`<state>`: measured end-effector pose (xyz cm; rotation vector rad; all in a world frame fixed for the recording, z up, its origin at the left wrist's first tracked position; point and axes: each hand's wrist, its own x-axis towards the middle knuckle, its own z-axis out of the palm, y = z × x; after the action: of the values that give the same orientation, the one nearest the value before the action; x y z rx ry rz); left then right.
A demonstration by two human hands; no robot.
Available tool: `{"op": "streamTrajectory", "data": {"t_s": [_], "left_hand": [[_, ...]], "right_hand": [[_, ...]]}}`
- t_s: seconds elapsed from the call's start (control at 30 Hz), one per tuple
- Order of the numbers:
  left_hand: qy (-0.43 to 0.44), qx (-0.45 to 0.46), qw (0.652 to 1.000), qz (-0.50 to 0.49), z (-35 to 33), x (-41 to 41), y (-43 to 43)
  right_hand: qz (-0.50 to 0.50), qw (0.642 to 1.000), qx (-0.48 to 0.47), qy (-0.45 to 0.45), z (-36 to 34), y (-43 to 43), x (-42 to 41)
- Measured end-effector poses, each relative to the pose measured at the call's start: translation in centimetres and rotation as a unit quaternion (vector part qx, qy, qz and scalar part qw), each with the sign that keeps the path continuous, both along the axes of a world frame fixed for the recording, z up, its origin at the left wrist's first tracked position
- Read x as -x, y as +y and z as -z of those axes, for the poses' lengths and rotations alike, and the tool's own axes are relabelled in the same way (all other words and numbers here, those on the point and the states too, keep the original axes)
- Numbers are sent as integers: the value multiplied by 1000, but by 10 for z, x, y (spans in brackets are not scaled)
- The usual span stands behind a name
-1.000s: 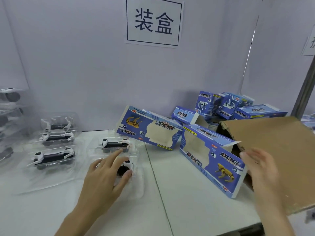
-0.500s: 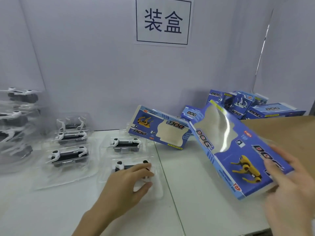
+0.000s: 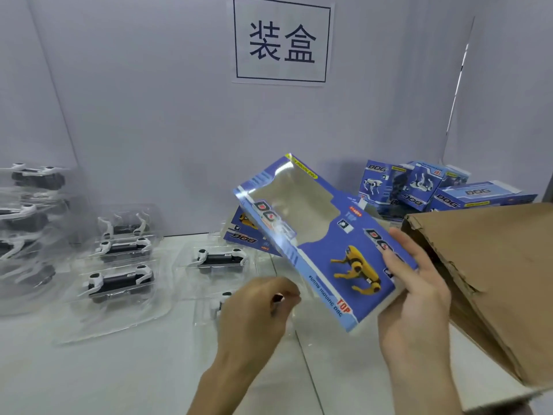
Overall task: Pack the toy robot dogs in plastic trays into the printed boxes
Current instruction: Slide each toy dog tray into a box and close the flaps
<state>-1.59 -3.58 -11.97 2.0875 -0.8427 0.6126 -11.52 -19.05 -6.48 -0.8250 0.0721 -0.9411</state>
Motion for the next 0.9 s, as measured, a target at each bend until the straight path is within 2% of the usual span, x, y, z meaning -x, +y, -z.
{"op": "streamTrajectory", "data": {"t_s": [0.1,0.2,0.27,0.33,0.4,0.43,0.47,0.5,0.53,0.57,0.6,0.67,0.8,0.83,0.9], "left_hand": [[2,79,997,16,1,1,7],[-29,72,996,44,1,13,-13],[39,51,996,60,4,19,-33],[141,60,981,122,3,22,-51],[208,141,954,163,-5,26,-60],[251,216,928,171,-10,29,-59],[309,302,882,189,-16,30,-54],[387,370,815,222,-23,34,-49],[461,406,748,251,-28,34,-45],[502,415,704,283,-30,34,-39],[514,411,687,307,-32,37,-32],[518,411,680,316,-30,41,-20],[529,378,698,300,-18,44,-9],[529,380,702,289,-16,43,-7],[509,396,724,245,-11,37,-1]], "right_hand": [[-14,1000,-13,7,7,2,1],[-21,1000,0,-4,5,3,2],[-19,1000,-3,-12,3,3,3],[-1,1000,-15,-26,3,-1,6],[16,999,-29,-41,2,-8,11],[22,998,-32,-46,2,-11,13],[26,998,-30,-48,3,-14,15],[25,998,-25,-46,4,-15,16],[17,999,-18,-43,5,-15,16],[4,999,-9,-38,6,-14,16],[-11,999,7,-30,8,-13,17],[-39,998,44,-13,10,-11,17],[-101,989,109,25,9,-7,19],[-98,985,135,42,10,-6,18],[-27,974,201,96,13,-5,14]]}}
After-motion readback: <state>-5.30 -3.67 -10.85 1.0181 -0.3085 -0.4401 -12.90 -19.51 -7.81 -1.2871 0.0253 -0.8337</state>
